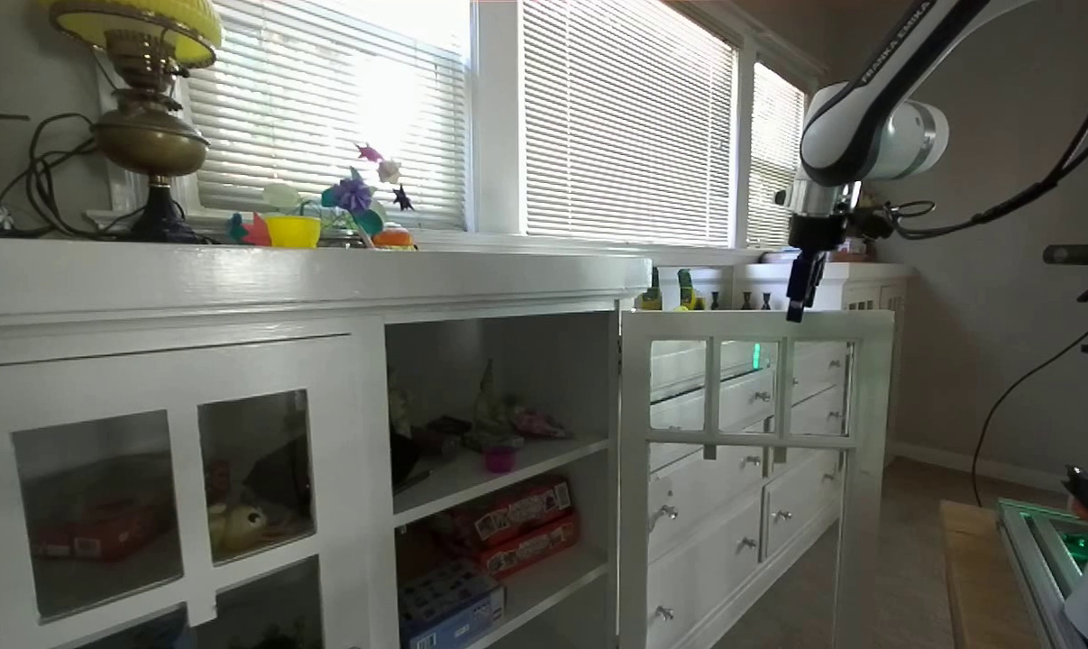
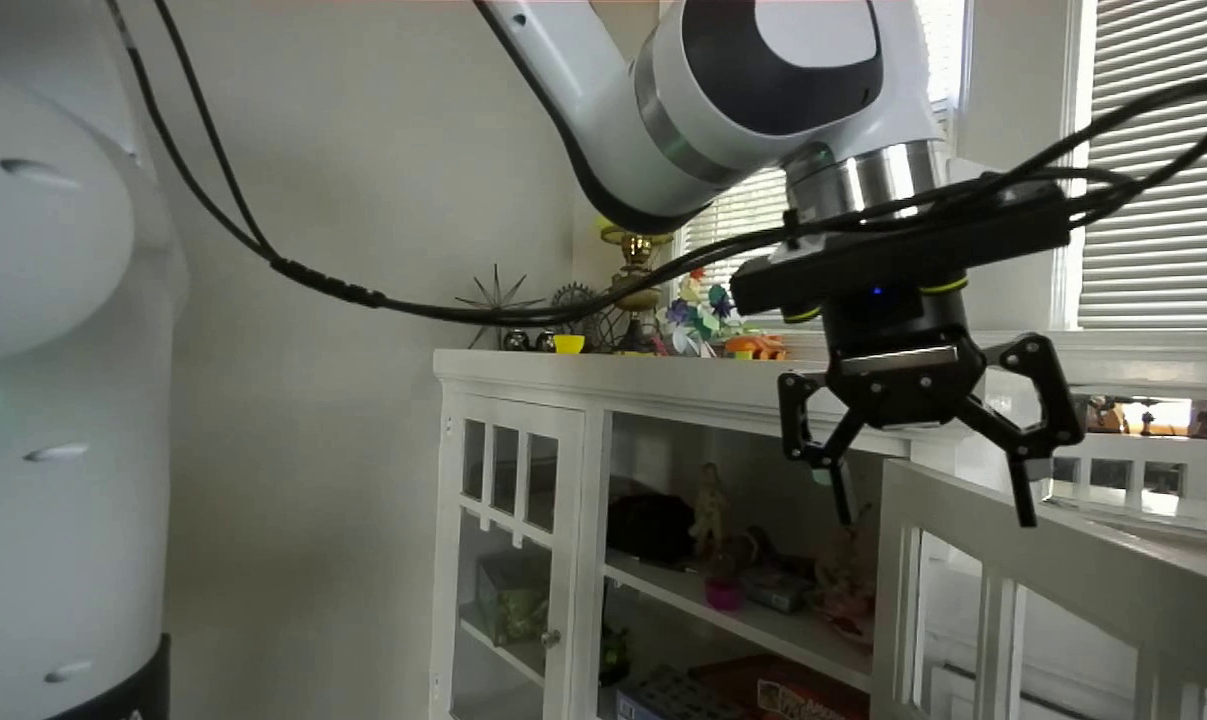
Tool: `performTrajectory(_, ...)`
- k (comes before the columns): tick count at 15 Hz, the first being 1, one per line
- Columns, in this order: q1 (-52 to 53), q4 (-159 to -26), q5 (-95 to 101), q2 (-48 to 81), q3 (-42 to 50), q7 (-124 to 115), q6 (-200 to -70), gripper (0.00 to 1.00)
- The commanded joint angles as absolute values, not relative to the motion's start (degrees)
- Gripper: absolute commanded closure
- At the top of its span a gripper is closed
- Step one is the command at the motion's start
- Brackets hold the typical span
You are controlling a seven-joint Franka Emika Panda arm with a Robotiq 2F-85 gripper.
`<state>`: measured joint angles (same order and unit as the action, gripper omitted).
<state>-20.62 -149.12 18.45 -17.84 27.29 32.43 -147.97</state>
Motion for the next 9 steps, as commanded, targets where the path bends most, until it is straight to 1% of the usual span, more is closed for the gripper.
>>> performTrajectory(1,-18.74,-144.51,13.17,-13.23,30.27,39.71,-150.05,0.00)
performTrajectory(9,-21.14,-138.32,13.39,-5.62,29.90,42.09,-155.73,0.00)
